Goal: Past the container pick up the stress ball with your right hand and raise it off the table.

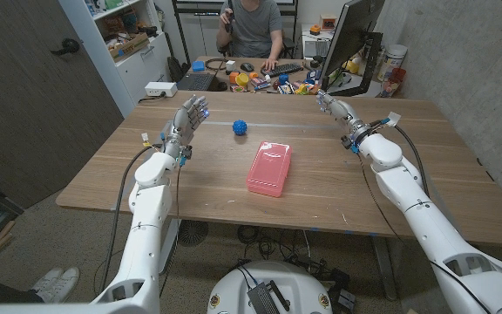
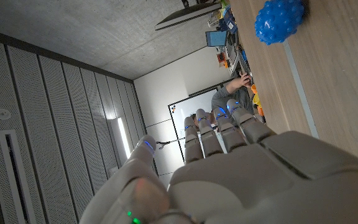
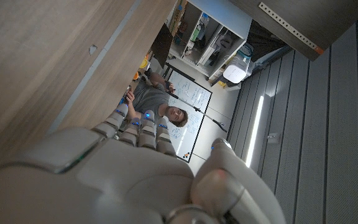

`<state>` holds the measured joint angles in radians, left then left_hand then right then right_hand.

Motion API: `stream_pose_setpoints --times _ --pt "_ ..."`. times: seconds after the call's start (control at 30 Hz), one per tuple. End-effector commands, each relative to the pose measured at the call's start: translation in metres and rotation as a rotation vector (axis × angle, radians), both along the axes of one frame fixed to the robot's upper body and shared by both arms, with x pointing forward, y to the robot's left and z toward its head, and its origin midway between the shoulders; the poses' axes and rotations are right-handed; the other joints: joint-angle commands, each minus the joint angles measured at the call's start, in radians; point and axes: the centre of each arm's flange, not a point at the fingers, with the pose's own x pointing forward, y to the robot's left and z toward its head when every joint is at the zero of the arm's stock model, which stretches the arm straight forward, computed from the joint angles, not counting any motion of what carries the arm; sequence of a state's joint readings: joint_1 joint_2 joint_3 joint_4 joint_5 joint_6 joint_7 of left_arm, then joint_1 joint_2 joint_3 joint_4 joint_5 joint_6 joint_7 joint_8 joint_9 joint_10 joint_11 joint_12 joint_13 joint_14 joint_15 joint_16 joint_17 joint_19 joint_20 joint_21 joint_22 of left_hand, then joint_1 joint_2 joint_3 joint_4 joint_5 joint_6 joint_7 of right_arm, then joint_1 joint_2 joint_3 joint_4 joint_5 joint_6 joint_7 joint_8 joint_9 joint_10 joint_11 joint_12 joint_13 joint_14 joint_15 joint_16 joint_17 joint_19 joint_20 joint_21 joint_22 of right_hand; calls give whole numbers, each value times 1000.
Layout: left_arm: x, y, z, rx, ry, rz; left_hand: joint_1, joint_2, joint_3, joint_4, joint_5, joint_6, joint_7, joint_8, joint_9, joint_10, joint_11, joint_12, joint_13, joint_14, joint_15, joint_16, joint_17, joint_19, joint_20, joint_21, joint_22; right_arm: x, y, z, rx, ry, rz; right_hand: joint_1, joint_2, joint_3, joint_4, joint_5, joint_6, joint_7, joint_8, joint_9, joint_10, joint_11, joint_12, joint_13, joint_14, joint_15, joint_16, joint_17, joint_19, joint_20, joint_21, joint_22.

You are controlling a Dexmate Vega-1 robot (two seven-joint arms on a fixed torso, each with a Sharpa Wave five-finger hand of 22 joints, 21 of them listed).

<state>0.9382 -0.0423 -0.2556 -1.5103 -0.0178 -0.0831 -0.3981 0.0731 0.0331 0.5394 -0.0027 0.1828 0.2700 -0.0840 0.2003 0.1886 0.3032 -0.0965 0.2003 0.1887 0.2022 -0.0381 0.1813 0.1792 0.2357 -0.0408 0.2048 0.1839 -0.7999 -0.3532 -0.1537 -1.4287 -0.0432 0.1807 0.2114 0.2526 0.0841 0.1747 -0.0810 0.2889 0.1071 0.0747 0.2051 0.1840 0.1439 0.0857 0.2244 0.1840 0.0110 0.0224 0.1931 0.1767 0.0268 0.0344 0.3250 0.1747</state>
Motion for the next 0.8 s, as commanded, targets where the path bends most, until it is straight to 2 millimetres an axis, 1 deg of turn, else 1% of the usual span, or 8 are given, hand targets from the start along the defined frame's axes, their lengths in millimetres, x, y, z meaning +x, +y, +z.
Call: stream_pose_setpoints --times 0.03,0.1,0.13,0.2,0.4,0.57,0.67,0.8 --pt "-22 8 -10 -27 -16 55 4 7 10 2 3 6 1 5 3 5 0 6 4 -4 -74 4 3 -2 -20 1 3 -5 39 44 -304 -129 -124 42 -5 10 -31 9 12 -3 7 3 13 -2 7 5 34 1 9 4 43 39 2 4" --pt "-23 10 -11 -32 -17 58 4 7 11 2 3 7 2 5 3 7 1 7 4 -4 -73 5 3 -2 -20 1 3 -3 48 49 -348 -144 -138 50 -11 10 -38 12 14 -4 8 3 13 -3 7 5 38 1 9 4 51 49 3 4" --pt "-25 10 -11 -35 -19 60 4 8 11 2 3 7 2 5 3 7 1 7 4 -5 -74 4 3 -3 -20 1 3 -1 57 52 -384 -157 -149 56 -15 10 -43 14 15 -4 8 3 13 -4 7 5 43 5 9 4 57 55 3 4" --pt "-26 11 -11 -36 -20 59 5 8 11 1 3 7 2 5 3 7 4 7 4 -4 -74 5 3 -3 -20 1 3 0 61 54 -402 -167 -157 62 -18 11 -48 17 15 -9 8 3 13 -5 7 6 44 5 8 4 62 59 3 5" --pt "-32 15 -9 -35 -30 76 5 10 13 1 3 10 4 5 3 9 2 7 4 -5 -73 5 3 -3 -21 1 3 9 95 63 -537 -233 -212 86 -27 14 -64 27 17 -17 7 4 4 -7 3 6 46 7 5 4 77 58 3 5" --pt "-37 18 -8 -41 -37 90 5 11 14 1 3 10 5 5 3 9 3 7 4 -6 -73 5 3 -4 -22 1 3 15 122 64 -650 -294 -260 108 -33 18 -76 38 12 -24 5 4 -5 -6 -1 6 37 7 -2 4 85 50 0 5" --pt "-39 19 -9 -40 -31 92 6 13 15 0 2 21 4 9 3 9 0 7 4 -8 -73 5 3 -6 -19 1 3 21 137 64 -707 -327 -291 120 -36 20 -81 43 8 -27 3 4 -12 -11 -4 6 33 5 -4 4 88 49 -2 5" --pt "-40 20 -10 -46 -29 100 6 13 15 0 2 25 6 10 3 7 5 6 4 -9 -72 5 3 -6 -17 1 3 21 158 66 -797 -422 -364 133 -39 22 -85 50 -2 -31 -1 4 -16 -10 -6 6 31 3 -5 4 94 48 -4 5"
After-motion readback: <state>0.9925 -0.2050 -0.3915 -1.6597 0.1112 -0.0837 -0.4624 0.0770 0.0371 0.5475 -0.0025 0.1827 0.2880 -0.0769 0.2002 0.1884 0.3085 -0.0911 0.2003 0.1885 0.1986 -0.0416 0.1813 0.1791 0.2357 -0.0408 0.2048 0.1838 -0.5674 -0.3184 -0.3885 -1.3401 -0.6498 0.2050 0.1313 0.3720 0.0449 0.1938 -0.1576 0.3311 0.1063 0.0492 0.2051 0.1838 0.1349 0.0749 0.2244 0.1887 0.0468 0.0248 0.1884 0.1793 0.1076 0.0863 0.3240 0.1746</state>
